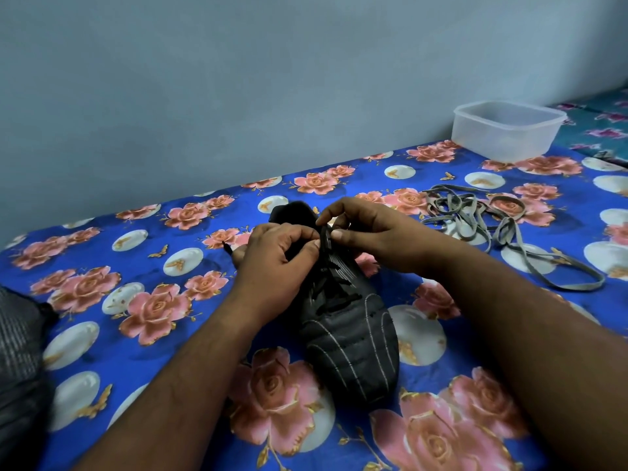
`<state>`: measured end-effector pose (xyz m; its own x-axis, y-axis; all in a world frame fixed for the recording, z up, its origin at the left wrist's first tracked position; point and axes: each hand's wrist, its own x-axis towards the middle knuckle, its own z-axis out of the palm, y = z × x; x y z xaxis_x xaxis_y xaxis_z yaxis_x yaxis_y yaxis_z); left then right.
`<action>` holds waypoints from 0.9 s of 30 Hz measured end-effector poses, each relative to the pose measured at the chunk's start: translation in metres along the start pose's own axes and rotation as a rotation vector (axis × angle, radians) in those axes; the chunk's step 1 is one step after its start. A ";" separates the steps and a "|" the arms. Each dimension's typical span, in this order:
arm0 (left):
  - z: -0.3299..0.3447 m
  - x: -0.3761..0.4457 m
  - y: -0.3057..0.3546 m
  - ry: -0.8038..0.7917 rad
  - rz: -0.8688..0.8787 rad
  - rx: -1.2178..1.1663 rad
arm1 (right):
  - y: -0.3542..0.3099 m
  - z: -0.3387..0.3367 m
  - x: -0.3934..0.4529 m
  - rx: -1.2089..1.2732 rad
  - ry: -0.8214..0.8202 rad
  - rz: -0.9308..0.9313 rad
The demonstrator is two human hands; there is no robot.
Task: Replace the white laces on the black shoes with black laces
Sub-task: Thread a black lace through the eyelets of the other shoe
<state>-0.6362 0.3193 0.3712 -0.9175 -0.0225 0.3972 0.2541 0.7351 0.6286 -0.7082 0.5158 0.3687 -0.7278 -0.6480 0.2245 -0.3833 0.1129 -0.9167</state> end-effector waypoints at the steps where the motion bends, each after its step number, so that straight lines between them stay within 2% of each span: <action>1: 0.001 0.000 0.000 0.008 -0.008 -0.009 | 0.000 0.000 0.000 0.010 0.010 0.006; 5: 0.006 -0.001 0.000 0.052 0.001 0.014 | -0.005 -0.006 -0.003 0.018 0.075 0.018; 10: 0.007 -0.004 -0.003 0.113 0.051 -0.056 | -0.010 -0.005 -0.006 -0.106 0.089 -0.027; 14: 0.002 -0.004 -0.017 0.143 0.081 -0.177 | -0.012 -0.010 -0.008 0.005 0.090 0.042; 18: -0.009 -0.004 -0.033 0.037 0.020 -0.232 | -0.015 -0.020 -0.011 0.103 0.158 0.086; 20: -0.012 -0.005 -0.041 -0.019 -0.015 -0.231 | -0.016 -0.025 -0.010 0.175 0.298 0.064; 23: -0.017 -0.006 -0.048 -0.061 -0.077 -0.239 | -0.013 -0.040 -0.005 0.231 0.642 0.036; 25: -0.019 -0.005 -0.046 -0.053 -0.107 -0.292 | -0.002 -0.056 -0.004 0.238 0.888 0.099; 27: -0.022 -0.006 -0.040 -0.035 -0.162 -0.343 | 0.015 -0.072 -0.003 0.198 1.066 0.193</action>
<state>-0.6345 0.2751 0.3580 -0.9625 -0.0919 0.2550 0.1874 0.4544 0.8709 -0.7526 0.5738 0.3784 -0.9199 0.3605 0.1546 -0.1818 -0.0424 -0.9824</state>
